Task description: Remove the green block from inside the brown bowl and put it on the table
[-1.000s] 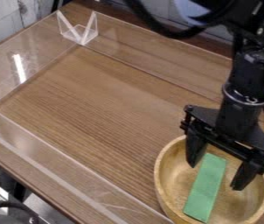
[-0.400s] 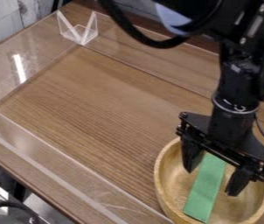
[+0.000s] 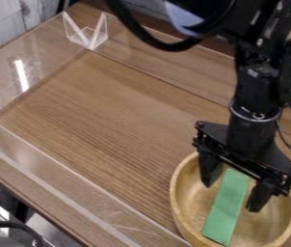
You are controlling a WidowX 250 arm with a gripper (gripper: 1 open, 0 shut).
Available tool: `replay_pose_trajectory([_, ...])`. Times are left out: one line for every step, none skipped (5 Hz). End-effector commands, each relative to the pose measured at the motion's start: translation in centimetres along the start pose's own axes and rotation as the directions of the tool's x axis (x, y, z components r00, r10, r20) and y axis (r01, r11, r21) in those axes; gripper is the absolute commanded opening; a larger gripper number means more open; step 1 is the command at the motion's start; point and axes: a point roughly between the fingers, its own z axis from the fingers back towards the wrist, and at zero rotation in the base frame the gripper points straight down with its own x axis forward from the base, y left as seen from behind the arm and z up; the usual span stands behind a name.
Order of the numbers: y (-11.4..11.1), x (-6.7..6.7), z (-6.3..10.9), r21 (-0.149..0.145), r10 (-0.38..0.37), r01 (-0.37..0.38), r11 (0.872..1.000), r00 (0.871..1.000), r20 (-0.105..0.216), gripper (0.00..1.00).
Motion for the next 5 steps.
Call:
replay_pose_trajectory([0.03, 0.52, 1.08, -0.021, -0.002, 0.003, 1.0, 0.999, 0.052, 1.0])
replay_pose_trajectory([0.04, 0.61, 0.95, -0.025, -0.008, 0.009, 1.0, 0.998, 0.057, 1.0])
replay_pose_trajectory([0.03, 0.69, 0.84, -0.029, -0.012, 0.014, 0.999, 0.998, 0.06, 1.0])
replay_pose_trajectory([0.02, 0.77, 0.76, -0.033, -0.016, 0.018, 0.999, 0.998, 0.063, 1.0])
replay_pose_trajectory([0.0, 0.83, 0.68, -0.037, -0.02, 0.022, 0.999, 0.998, 0.064, 1.0])
